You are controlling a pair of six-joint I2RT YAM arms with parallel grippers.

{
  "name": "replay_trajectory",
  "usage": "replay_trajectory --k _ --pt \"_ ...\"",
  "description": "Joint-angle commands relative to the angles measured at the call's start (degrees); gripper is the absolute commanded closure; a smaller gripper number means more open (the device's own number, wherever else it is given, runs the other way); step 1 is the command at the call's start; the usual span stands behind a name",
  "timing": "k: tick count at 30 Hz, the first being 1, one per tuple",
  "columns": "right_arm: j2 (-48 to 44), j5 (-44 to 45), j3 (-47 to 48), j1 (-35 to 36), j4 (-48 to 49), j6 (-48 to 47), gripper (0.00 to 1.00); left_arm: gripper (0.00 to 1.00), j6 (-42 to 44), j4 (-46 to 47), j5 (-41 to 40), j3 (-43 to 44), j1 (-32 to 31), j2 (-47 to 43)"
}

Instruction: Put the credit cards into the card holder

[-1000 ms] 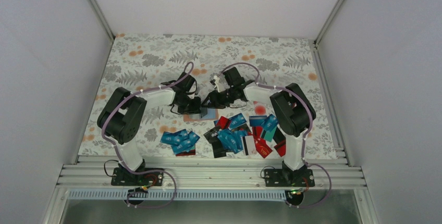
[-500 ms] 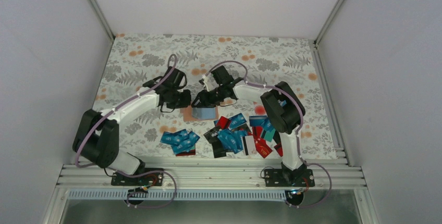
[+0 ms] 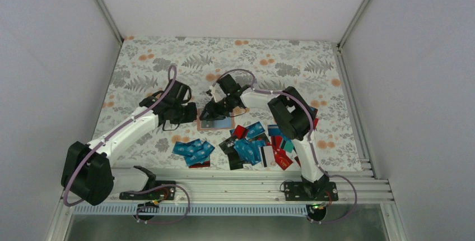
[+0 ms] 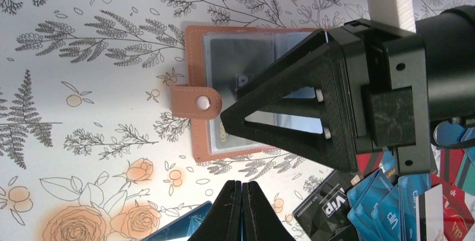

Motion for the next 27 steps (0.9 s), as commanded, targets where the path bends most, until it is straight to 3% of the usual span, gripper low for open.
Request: replay_trajectory --k 1,3,6,10,14,20,27 --pt "-4.1 0.8 1.8 0.4 -3.7 -1.5 0.59 0.97 0.4 1.1 2.3 -0.5 -0.6 -3.2" --pt "-6.7 1.0 1.6 0.4 -4.7 -2.2 0.59 0.97 1.0 0.3 2.4 -0.5 -1.0 -4.0" --pt "-10.7 2.5 -0.4 0.4 -5.9 -3.2 0.58 0.89 0.7 -1.6 1.7 -0.9 -1.9 -6.0" --pt "-16.8 6.2 -7.9 0.7 -6.3 -3.1 0.56 0.76 -1.6 -7.0 -1.6 -2.0 -3.5 -8.8" --pt "-23.1 9.3 -16.8 2.1 -5.8 -2.0 0.54 0.71 -4.9 -9.6 -3.5 -5.4 -6.5 -11.6" --pt "-34.9 17.3 -30.8 3.2 -7.3 2.1 0.49 0.64 -7.5 1.9 0.2 -11.1 -14.3 -11.4" --pt "-46.7 28.2 -39.0 3.2 -17.5 7.8 0.35 0.60 -5.9 10.9 -2.3 -6.6 -23.1 -0.3"
